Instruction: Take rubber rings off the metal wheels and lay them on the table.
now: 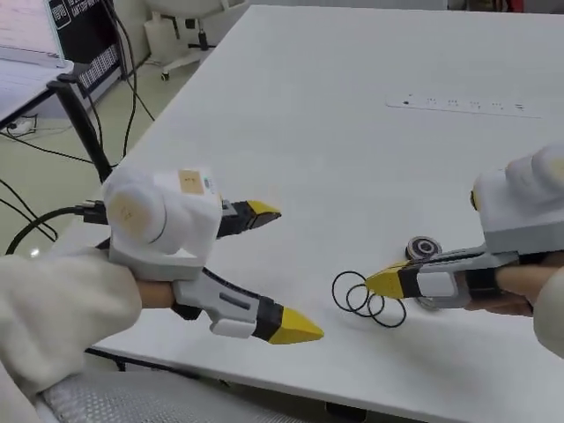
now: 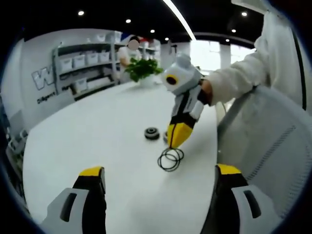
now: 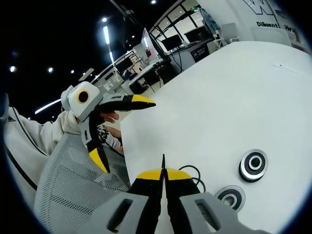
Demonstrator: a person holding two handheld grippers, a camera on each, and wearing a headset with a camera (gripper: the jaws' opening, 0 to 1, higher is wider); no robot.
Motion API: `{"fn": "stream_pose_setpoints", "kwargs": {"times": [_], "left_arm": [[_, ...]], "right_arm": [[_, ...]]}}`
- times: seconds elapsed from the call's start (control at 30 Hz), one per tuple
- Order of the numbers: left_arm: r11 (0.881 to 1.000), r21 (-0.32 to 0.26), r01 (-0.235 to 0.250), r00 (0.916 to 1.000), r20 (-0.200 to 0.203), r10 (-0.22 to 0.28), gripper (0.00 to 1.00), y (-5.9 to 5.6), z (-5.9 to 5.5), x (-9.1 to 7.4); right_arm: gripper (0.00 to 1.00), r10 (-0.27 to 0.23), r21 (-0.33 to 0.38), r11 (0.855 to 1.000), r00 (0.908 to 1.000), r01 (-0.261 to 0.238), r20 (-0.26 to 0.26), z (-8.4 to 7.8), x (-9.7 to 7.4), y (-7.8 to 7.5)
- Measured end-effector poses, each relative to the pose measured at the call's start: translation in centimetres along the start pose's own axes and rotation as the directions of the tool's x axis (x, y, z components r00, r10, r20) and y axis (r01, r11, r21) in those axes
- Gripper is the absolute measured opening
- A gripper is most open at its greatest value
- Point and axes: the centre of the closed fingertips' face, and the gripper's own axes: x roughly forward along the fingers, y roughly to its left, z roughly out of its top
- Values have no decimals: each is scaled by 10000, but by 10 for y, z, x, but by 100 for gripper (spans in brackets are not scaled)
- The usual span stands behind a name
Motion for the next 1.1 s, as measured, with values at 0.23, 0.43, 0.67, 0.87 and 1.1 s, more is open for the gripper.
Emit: {"fn": "stream_pose_setpoints", "kwargs": {"times": [0.23, 0.43, 0.67, 0.87, 1.1], "left_arm": [[9998, -129, 118, 9999, 52, -118, 98, -1, -3, 3], [9997, -151, 169, 9998, 77, -168, 98, 1, -5, 5], [9994, -336, 62, 9995, 298, -52, 97, 3, 0, 6], [9993, -372, 7, 9995, 318, 5, 97, 3, 2, 7], [9987, -461, -207, 9990, 387, 225, 97, 8, 3, 4]], "right_arm": [[0, -64, 124, 9999, 9989, 70, -471, -12, 5, -5], [0, -320, 274, 9990, 9947, 348, -976, -21, 4, -13], [0, -532, 369, 9976, 9914, 580, -1194, -25, 2, -21], [0, -627, -56, 9980, 9869, 626, -1484, -31, 3, -25], [2, -755, -265, 9970, 9854, 723, -1529, -31, 0, -28]]}}
